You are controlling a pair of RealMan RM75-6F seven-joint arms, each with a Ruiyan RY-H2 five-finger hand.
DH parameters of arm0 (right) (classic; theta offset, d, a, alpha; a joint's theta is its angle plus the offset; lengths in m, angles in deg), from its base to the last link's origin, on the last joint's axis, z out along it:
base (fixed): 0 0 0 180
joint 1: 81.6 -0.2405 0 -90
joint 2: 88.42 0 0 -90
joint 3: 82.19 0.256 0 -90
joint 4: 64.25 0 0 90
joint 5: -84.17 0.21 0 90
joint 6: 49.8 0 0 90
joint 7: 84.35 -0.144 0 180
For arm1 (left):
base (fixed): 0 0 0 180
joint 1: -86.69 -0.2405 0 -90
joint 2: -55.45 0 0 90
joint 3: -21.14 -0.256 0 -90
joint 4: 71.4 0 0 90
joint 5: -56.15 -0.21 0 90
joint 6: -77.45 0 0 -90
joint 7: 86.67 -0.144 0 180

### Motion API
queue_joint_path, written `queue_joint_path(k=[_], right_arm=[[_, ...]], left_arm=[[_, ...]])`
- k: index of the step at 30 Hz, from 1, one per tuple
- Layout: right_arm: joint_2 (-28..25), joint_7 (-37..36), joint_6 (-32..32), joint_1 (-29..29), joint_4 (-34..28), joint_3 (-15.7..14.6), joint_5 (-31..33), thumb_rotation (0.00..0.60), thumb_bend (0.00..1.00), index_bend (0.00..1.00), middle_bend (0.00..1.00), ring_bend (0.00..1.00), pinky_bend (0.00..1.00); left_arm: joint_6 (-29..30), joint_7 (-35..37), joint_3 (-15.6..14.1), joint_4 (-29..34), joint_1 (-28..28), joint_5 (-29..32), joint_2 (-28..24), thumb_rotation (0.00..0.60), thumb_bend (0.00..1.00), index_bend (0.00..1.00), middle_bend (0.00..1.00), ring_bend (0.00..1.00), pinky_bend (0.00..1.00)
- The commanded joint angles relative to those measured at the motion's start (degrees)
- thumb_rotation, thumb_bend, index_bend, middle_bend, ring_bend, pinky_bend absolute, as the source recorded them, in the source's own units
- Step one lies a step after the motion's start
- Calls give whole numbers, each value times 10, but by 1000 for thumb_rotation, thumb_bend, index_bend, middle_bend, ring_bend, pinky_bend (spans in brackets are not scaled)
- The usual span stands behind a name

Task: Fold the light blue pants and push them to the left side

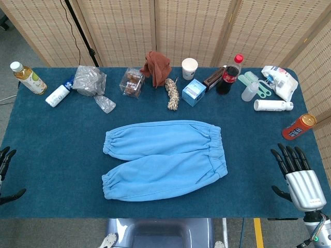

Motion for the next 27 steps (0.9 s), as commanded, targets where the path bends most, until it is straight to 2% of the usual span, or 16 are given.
queue_joint_path(k=[1,13,17,27], right_arm=[[0,1,1,0,0,0,0,600,0,0,0,0,0],[1,-4,0,-2,3,-5,-16,600,0,0,0,0,0],[8,-16,14,-12,19,-18,-43,600,0,0,0,0,0],[71,-23,82,-62,71,-42,-100,600,0,0,0,0,10]], left_arm=[[-1,0,0,0,0,0,0,600,0,0,0,0,0],[-4,0,0,0,2,-3,-1,600,0,0,0,0,0],[-3,1,-1,3,1,-4,-2,600,0,0,0,0,0],[-3,11,2,5,0,1,-6,600,0,0,0,0,0]])
